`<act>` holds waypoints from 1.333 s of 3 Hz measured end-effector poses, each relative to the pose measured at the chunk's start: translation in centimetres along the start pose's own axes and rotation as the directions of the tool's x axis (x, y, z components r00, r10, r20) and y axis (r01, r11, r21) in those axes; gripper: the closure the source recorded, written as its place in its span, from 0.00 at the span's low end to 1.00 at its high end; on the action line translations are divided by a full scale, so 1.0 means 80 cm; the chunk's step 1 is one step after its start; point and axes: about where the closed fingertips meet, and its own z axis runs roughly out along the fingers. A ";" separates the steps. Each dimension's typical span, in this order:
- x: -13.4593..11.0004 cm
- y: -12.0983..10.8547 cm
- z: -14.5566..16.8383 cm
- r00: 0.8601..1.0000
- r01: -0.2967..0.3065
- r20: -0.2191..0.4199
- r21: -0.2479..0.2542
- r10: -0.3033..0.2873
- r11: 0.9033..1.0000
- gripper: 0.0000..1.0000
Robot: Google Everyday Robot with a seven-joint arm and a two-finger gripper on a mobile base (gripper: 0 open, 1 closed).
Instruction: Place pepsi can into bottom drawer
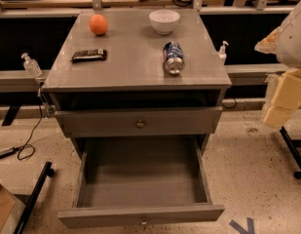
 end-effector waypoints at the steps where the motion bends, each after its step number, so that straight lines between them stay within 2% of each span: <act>1: 0.000 0.000 0.000 1.000 0.000 0.000 0.000 0.000 1.000 0.00; 2: -0.010 -0.016 0.004 0.998 -0.023 0.051 0.038 0.021 0.999 0.00; 3: -0.025 -0.041 0.011 0.988 -0.077 0.140 0.087 0.064 0.993 0.00; 4: -0.046 -0.079 0.026 0.967 -0.136 0.233 0.114 0.106 0.984 0.00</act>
Offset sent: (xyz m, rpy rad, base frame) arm 0.0386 0.0104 0.0000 0.1189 -0.1052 -0.0438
